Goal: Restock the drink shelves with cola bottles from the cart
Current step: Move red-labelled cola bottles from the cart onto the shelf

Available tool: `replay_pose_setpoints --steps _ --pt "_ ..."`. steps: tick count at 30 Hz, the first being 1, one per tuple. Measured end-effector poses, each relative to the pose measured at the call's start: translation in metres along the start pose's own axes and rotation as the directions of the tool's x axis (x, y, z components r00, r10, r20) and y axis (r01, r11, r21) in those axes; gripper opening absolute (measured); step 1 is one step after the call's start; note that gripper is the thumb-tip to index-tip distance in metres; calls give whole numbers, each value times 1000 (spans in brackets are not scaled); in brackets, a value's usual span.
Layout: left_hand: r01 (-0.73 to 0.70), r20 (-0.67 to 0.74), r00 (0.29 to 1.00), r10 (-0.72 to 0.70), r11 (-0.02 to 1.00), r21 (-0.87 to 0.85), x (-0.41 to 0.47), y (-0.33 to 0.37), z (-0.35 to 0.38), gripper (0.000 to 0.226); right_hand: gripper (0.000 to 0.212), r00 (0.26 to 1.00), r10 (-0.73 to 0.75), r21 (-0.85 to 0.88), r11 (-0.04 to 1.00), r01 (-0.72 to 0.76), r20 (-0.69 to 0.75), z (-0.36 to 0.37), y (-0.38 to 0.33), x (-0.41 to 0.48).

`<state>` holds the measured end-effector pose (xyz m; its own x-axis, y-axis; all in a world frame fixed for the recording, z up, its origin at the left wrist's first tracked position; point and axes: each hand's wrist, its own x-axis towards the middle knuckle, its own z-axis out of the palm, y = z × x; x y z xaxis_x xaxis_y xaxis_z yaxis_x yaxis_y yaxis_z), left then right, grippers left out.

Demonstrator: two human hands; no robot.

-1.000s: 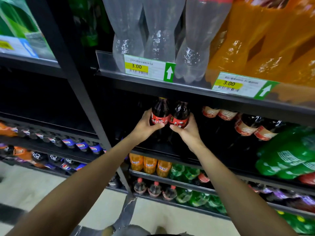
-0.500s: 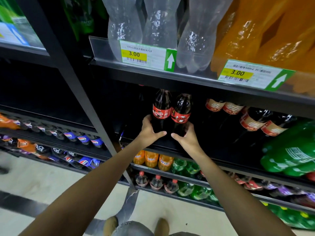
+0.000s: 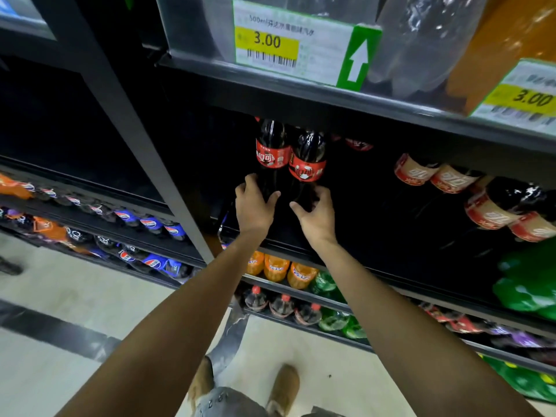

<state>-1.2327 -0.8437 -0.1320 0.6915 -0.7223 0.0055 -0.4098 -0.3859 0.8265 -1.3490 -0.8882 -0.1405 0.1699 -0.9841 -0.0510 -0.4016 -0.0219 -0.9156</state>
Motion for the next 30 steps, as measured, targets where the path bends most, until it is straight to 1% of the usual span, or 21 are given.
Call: replay_pose_setpoints --steps 2,7,12,15,18,23,27,30 --pt "-5 -58 998 8 998 61 9 0 -2 53 58 1000 11 9 1000 -11 6 11 -5 7" --pt "-83 -164 980 111 982 170 25 -5 0 50 58 1000 11 33 999 -12 5 29 -11 27" --pt "-59 -200 975 99 978 201 42 -6 4 53 53 1000 -15 61 998 16 -24 41 -13 40" --pt "-26 -204 976 72 976 218 52 -5 5 53 51 999 -26 82 996 29 -40 46 -15 48" --pt "-28 -194 978 80 966 256 56 -6 6 54 50 996 -52 70 996 57 -75 47 -13 53" --pt "-8 -199 978 64 963 271 58 -6 8 57 53 997 -53 69 996 57 -59 47 -8 57" --pt "-10 -182 981 59 965 260 57 -5 7 57 54 996 -52 59 997 56 -67 48 -8 57" --pt "8 -167 985 30 976 219 57 -5 5 60 55 999 -21 82 996 25 -44 46 -8 57"
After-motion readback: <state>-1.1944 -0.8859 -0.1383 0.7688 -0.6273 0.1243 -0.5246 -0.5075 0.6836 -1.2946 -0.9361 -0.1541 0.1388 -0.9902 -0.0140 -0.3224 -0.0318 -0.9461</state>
